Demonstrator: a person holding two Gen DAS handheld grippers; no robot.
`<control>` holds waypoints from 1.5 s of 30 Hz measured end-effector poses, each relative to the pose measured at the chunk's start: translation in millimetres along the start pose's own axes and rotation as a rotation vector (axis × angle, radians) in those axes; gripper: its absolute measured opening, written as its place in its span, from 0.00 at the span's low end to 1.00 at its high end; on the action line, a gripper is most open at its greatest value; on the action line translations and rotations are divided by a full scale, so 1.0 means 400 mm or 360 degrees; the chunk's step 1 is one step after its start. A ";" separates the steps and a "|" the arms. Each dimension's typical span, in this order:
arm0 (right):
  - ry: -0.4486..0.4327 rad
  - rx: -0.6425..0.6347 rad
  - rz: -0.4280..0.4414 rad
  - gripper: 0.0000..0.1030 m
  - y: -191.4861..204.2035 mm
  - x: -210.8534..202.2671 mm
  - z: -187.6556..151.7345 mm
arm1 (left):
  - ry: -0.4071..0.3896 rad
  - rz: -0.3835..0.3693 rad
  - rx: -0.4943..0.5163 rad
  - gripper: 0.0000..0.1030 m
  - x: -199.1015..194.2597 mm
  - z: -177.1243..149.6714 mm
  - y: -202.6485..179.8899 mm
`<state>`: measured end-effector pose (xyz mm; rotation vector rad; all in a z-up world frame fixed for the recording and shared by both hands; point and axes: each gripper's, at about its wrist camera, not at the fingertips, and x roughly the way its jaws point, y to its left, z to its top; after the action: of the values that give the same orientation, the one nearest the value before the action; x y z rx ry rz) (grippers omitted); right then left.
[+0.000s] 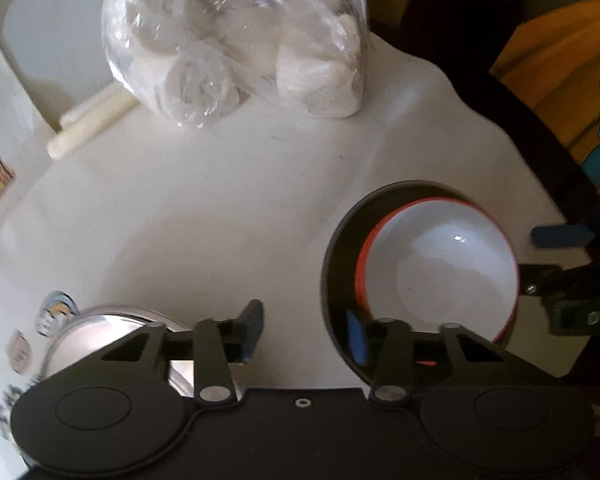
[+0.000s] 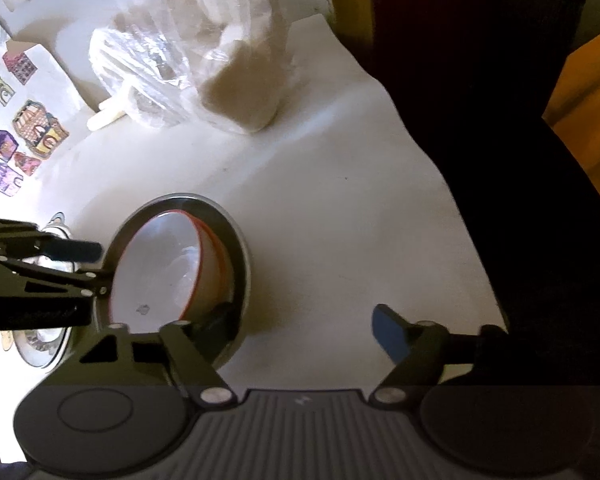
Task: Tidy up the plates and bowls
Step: 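Move both grippers to opposite sides of the steel bowl's rim, then close both grippers on the steel bowl rim holding the white bowls, then lift the nested bowl stack with both grippers toward the steel plates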
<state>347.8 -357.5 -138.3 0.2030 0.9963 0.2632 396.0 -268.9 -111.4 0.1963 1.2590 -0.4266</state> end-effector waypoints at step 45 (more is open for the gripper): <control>0.0144 0.0447 0.0320 0.10 -0.035 0.041 0.003 | 0.0044 -0.0263 -0.0406 0.08 0.011 -0.043 0.034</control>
<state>359.1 -365.7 -154.7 0.5531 1.1029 0.3173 387.8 -250.9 -121.8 -0.1195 1.3487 -0.4011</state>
